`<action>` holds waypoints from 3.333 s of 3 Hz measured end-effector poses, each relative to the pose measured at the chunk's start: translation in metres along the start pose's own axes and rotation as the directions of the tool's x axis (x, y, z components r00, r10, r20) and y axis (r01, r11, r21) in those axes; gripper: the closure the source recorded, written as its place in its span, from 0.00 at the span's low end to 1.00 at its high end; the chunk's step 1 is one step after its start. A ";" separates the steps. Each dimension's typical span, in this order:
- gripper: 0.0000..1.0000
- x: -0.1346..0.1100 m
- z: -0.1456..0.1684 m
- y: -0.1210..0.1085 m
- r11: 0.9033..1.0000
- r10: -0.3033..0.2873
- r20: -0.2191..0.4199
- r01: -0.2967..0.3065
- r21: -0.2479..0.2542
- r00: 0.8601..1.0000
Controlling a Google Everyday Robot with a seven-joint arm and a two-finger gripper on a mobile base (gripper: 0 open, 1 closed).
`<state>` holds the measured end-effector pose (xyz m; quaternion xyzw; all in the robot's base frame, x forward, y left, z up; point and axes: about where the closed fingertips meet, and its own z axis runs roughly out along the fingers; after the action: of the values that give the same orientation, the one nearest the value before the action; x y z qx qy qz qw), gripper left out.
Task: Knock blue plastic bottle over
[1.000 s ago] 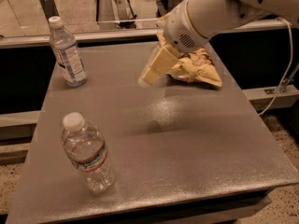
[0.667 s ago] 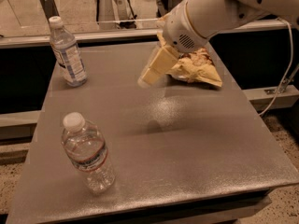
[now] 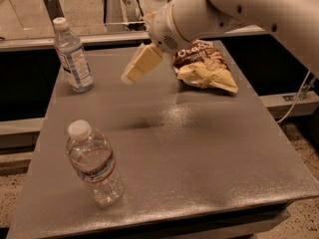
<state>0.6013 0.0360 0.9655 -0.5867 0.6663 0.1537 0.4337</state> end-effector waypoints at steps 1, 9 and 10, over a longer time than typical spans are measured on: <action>0.00 -0.018 0.046 -0.030 0.999 0.011 0.115 -0.016 0.037 0.993; 0.99 -0.117 0.130 -0.012 0.989 0.148 0.321 -0.131 -0.073 0.936; 1.00 -0.096 0.083 -0.025 0.993 0.119 0.192 -0.116 -0.029 0.974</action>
Offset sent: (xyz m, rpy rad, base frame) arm 0.1250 0.1365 -0.0233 0.4034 -0.0754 0.0271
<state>0.6506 0.1507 0.9982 -0.5326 0.6533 0.2412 0.4811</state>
